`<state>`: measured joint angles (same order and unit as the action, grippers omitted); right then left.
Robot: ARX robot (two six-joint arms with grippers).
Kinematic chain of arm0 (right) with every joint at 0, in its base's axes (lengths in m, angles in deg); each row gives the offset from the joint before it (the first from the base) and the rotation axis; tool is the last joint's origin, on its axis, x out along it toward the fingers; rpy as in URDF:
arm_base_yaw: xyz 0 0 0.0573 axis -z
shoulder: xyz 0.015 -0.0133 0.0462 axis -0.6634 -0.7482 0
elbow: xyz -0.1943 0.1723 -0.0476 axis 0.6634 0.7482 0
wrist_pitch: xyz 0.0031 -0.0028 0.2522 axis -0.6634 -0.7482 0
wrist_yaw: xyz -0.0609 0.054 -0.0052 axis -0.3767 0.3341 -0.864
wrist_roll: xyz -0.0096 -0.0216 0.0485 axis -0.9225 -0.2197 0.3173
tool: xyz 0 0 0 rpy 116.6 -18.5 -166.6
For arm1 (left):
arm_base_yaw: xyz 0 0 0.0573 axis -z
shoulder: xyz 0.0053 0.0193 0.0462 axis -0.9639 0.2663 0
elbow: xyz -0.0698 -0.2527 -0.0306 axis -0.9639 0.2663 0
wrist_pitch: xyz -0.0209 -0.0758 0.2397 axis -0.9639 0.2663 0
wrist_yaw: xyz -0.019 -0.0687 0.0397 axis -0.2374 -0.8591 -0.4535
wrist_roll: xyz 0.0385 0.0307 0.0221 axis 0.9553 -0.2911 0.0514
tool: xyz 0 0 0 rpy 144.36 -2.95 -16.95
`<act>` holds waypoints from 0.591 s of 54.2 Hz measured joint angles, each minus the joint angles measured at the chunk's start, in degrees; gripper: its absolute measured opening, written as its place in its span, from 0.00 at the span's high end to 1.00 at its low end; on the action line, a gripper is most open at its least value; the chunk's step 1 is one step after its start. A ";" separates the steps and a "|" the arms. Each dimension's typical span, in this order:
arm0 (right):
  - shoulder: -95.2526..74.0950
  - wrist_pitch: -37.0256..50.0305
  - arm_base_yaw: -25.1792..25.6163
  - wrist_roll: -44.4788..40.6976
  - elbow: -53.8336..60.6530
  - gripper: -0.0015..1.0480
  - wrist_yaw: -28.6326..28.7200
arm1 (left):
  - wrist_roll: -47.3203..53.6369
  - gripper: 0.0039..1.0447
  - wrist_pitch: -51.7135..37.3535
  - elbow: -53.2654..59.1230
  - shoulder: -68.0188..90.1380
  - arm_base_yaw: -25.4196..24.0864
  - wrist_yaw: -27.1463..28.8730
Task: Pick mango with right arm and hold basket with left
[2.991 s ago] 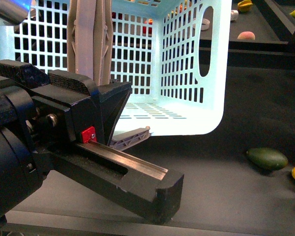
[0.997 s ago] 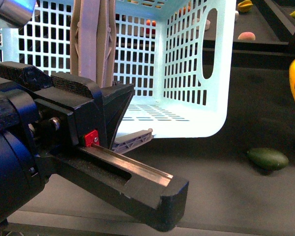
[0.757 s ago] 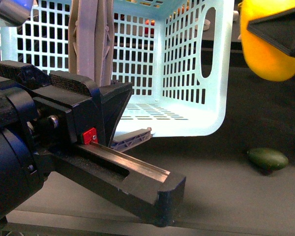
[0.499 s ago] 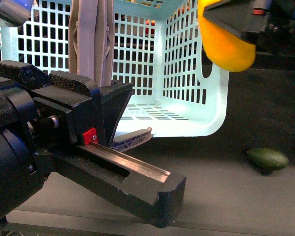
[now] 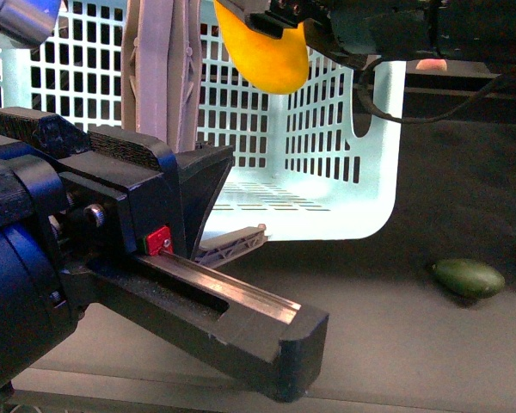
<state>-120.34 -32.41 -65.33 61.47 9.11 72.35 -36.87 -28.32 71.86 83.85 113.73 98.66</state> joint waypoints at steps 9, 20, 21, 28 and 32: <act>0.57 2.36 -0.28 1.01 0.22 0.15 -0.46 | 0.00 0.92 0.00 0.00 0.00 0.00 0.07; 9.03 4.85 1.40 3.30 6.71 0.08 -1.51 | -0.92 0.92 0.39 0.00 0.17 0.00 -0.37; 9.64 4.98 1.55 3.45 7.17 0.08 -1.75 | -0.98 0.92 0.39 0.00 0.17 0.00 -0.22; 17.14 5.55 3.96 4.63 12.66 0.08 -3.61 | -0.96 0.92 0.39 0.00 0.17 0.00 -0.02; 22.10 5.14 5.66 4.66 16.37 0.08 -5.11 | -0.72 0.92 0.39 0.00 0.17 0.00 -0.13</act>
<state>-98.24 -27.28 -59.67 66.12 25.49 67.23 -37.59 -27.93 71.86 84.02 113.73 98.53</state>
